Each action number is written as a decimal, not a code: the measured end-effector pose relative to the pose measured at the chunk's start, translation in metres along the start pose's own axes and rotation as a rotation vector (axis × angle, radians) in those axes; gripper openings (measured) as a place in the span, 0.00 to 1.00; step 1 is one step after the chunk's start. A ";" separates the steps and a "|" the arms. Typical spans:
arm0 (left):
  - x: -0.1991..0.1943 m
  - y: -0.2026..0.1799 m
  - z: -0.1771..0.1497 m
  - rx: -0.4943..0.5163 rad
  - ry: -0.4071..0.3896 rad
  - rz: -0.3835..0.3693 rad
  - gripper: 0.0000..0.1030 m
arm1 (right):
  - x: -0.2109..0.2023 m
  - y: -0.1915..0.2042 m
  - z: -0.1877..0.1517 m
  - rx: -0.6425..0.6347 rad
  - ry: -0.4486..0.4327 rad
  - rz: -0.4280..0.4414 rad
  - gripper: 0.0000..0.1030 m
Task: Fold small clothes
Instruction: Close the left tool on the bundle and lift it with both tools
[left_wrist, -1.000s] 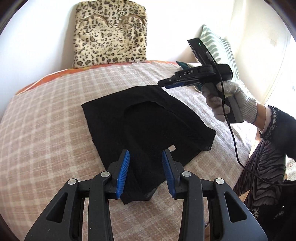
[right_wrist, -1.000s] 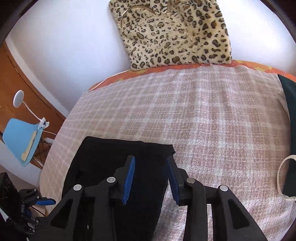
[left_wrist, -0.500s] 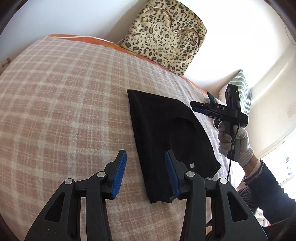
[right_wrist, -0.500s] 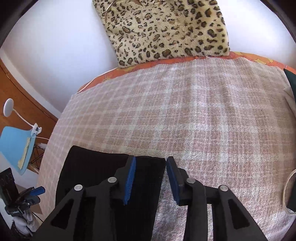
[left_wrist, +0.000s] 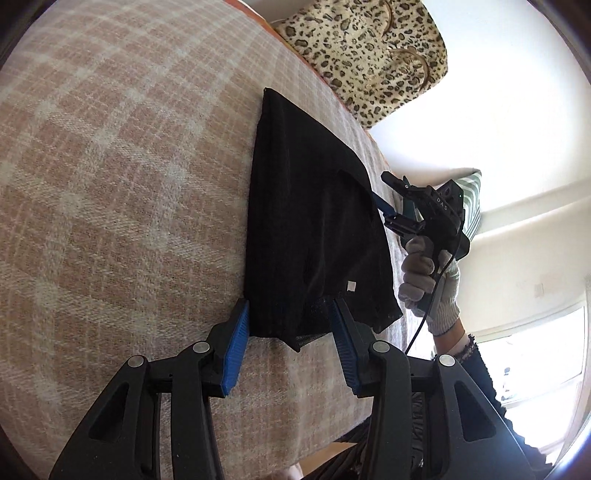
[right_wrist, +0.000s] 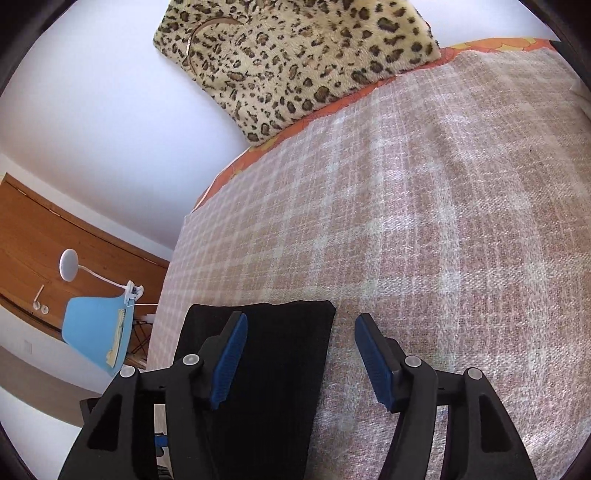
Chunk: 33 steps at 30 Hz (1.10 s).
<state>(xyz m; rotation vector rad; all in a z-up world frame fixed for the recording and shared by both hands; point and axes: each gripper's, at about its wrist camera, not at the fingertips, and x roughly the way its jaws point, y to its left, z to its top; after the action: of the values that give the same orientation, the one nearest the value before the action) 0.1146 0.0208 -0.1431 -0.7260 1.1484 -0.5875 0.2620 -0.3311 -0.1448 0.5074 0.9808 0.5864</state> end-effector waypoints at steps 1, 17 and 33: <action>0.000 0.002 0.000 -0.013 -0.002 -0.014 0.41 | 0.001 0.000 0.000 -0.001 0.001 0.007 0.62; 0.009 -0.007 0.004 0.015 -0.031 -0.032 0.39 | 0.036 0.013 0.008 -0.020 0.020 0.097 0.47; 0.027 -0.017 0.008 0.084 -0.026 0.042 0.11 | 0.038 0.015 -0.007 -0.048 0.100 0.107 0.09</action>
<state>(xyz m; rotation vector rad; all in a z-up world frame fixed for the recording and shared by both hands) 0.1296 -0.0086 -0.1444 -0.6345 1.1058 -0.5864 0.2684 -0.2943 -0.1622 0.4937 1.0357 0.7358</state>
